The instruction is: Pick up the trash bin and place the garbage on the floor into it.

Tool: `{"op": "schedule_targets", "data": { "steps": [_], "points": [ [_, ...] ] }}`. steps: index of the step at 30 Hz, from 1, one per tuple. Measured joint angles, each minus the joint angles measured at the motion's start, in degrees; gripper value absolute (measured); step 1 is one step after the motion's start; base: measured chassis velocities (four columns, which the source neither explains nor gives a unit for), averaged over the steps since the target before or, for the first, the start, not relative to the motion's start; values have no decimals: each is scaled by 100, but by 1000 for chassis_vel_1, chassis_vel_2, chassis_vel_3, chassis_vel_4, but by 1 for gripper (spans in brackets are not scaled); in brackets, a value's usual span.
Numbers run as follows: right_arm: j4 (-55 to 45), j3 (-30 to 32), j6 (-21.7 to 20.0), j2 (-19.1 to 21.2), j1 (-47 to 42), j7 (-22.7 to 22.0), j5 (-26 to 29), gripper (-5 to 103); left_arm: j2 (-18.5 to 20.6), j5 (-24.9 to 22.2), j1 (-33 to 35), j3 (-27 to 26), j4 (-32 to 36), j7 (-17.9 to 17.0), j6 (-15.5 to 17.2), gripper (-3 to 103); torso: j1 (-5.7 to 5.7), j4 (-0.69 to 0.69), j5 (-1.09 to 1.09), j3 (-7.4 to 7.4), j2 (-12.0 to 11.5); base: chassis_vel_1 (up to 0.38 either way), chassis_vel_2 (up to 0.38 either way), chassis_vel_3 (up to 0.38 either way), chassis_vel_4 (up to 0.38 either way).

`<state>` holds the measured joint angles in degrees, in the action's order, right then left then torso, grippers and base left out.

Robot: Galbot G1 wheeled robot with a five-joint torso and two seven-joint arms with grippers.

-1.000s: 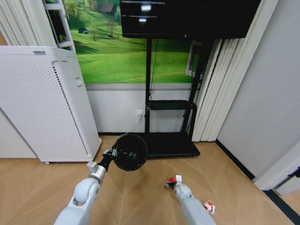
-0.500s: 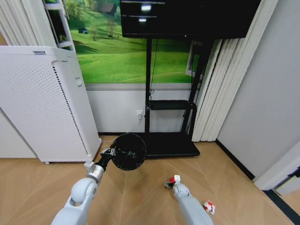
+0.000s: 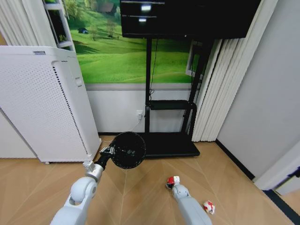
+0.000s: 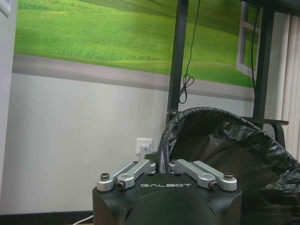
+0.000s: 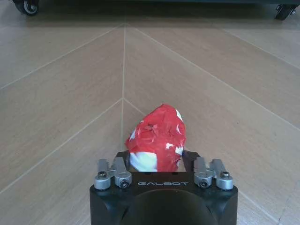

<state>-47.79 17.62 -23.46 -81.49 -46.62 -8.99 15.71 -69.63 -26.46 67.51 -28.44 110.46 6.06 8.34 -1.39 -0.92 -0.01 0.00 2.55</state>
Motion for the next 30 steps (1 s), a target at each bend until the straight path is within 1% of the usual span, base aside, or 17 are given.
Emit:
{"op": "schedule_targets", "data": {
  "steps": [1, 4, 5, 7, 8, 10, 11, 13, 16, 18, 20, 21, 23, 26, 27, 28, 30],
  "points": [
    [0, 0, 0, 0, 0, 0, 0, 57, 0, 0, 0, 0, 0, 0, 0, 7, 0, 0, 0, 0, 0, 0, 0, 0, 0],
    [-34, 3, 3, 11, -25, 7, 3, 46, -8, 9, 0, 7, 3, 0, 10, 7, 0, 1, 2, 0, 0, 0, 0, 0, 0],
    [-34, 3, 3, 11, -25, 7, 3, 46, -8, 9, 0, 7, 3, 0, 10, 7, 0, 1, 2, 0, 0, 0, 0, 0, 0],
    [-167, 24, 3, 34, -109, 6, 8, 36, -12, 12, 4, 10, 18, -2, 18, 7, 0, 0, 2, 0, 0, 0, 0, 0, 0],
    [-167, 24, 3, 34, -109, 6, 8, 36, -12, 12, 4, 10, 18, -2, 18, 7, 0, 0, 2, 0, 0, 0, 0, 0, 0],
    [-382, 69, 3, 85, -236, 3, 33, 25, -20, 16, 14, 10, 25, -3, 19, 7, 0, 0, 1, 0, 0, 0, 0, 0, 0],
    [-382, 69, 3, 85, -236, 3, 33, 25, -20, 16, 14, 10, 25, -3, 19, 7, 0, 0, 1, 0, 0, 0, 0, 0, 0],
    [-530, 77, 7, 168, -346, 1, 40, 14, -31, 23, 27, 8, 34, -4, 21, 7, 0, 0, 1, 0, 0, 0, 0, 0, 0],
    [-625, 114, 21, 175, -372, -7, 53, 4, -39, 28, 28, 12, 39, -3, 21, 7, 0, -1, 1, 0, 0, 0, 0, 0, 0],
    [-689, 108, 72, 175, -379, -6, 115, 2, -49, 39, 27, 26, 39, -3, 21, 7, 0, 0, 1, 0, 0, 0, 0, 0, 0],
    [-730, 71, 199, 149, -341, 53, 140, 12, -68, 53, 21, 47, 38, -2, 21, 7, 0, -1, 1, 0, 0, 0, 0, 0, 0],
    [-730, 71, 199, 149, -341, 53, 140, 12, -68, 53, 21, 47, 38, -2, 21, 7, 0, -1, 1, 0, 0, 0, 0, 0, 0],
    [-731, 40, 264, 88, -202, 92, 156, 23, -79, 62, 23, 56, 36, -3, 22, 7, 0, 0, 1, 0, 0, 0, 0, 0, 0],
    [-737, 21, 272, 69, -152, 113, 166, 28, -80, 62, 28, 55, 36, -5, 22, 7, 0, 1, 0, 0, 0, 0, 0, 0, 0],
    [-754, -21, 286, 53, -104, 150, 182, 34, -77, 63, 43, 51, 36, -14, 23, 7, 0, 0, 0, 0, 0, 0, 0, 0, 0],
    [-718, -154, 318, -40, 96, 224, 179, 50, -50, 64, 83, 32, 60, -29, 38, 7, 0, 0, 0, 0, 0, 0, 0, 0, 0],
    [-559, -206, 344, -176, 289, 235, 73, 61, -24, 64, 103, 22, 84, -51, 44, 7, 0, 1, 0, 0, 0, 0, 0, 0, 0]
  ]
}}
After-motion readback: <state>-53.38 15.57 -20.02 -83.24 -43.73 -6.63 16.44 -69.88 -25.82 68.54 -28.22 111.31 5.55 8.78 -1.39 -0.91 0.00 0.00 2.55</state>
